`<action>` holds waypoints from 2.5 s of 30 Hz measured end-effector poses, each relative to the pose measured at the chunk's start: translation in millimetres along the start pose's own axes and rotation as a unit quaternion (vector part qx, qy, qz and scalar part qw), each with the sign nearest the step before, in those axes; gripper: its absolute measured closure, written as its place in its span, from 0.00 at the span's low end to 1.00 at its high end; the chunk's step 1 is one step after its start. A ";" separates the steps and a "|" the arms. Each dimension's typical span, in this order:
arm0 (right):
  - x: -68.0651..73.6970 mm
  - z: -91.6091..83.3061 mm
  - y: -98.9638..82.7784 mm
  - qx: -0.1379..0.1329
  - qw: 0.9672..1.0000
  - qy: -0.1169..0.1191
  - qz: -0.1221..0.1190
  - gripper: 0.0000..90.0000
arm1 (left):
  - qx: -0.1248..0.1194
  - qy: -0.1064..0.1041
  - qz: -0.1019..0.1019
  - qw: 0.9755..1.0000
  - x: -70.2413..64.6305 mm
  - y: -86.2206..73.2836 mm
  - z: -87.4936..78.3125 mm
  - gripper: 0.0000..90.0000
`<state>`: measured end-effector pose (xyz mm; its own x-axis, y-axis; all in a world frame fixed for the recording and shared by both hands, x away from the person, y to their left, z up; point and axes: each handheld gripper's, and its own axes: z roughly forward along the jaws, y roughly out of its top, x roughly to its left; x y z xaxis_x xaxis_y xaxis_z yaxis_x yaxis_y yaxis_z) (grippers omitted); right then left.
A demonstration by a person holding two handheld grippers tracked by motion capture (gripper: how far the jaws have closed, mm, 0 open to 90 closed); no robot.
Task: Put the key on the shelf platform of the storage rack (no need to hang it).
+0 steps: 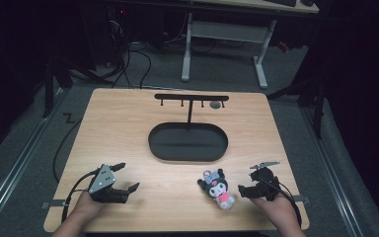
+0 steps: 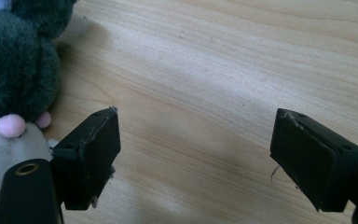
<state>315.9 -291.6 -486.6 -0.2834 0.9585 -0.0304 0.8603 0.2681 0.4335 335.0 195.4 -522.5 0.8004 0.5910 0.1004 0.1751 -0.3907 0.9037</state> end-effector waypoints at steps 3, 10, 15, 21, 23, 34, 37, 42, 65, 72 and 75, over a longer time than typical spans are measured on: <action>2.9 -0.6 5.0 0.019 1.000 0.004 -0.013 0.18 | 0.000 0.000 0.000 1.000 -0.1 0.0 0.0 0.17; 6.7 -4.9 12.4 0.048 0.998 0.007 -0.030 0.18 | 0.000 0.000 0.000 1.000 0.0 0.0 -0.1 0.17; 8.4 -12.9 16.9 0.047 0.998 0.007 -0.029 0.18 | 0.000 -0.001 0.000 1.000 -0.1 0.0 -0.1 0.17; 14.7 -21.6 19.2 0.042 0.998 0.019 -0.037 0.18 | -0.001 0.001 0.000 1.000 -0.4 0.0 0.1 0.17; 18.8 -25.2 19.4 0.039 0.998 0.026 -0.036 0.18 | -0.001 0.001 0.000 1.000 -0.4 0.0 0.1 0.17; 38.8 -37.8 21.1 0.035 0.997 0.042 -0.057 0.17 | 0.000 0.000 0.001 1.000 -0.4 0.1 0.3 0.17; 42.6 -38.8 21.4 0.034 0.996 0.045 -0.062 0.17 | 0.000 0.000 0.000 1.000 -0.1 0.2 0.4 0.17; 54.9 -35.8 19.1 0.036 0.995 0.056 -0.074 0.16 | 0.000 -0.001 0.000 1.000 -0.1 0.2 0.4 0.17; 83.8 -12.2 -0.6 0.048 0.992 0.059 -0.102 0.16 | 0.000 -0.001 0.000 1.000 -0.1 0.2 0.4 0.17; 85.5 -8.2 -5.3 0.047 0.992 0.057 -0.102 0.17 | 0.000 -0.001 0.001 1.000 -0.2 0.2 0.4 0.17; 86.9 -5.6 -7.8 0.045 0.992 0.053 -0.103 0.22 | 0.000 -0.001 0.000 1.000 -0.1 0.2 0.4 0.17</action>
<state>282.2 -211.0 -487.7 -0.4955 0.8685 -0.0119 0.8129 0.4686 0.3457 335.2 195.0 -522.5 0.8014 0.5897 0.1002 0.1751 -0.3915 0.9034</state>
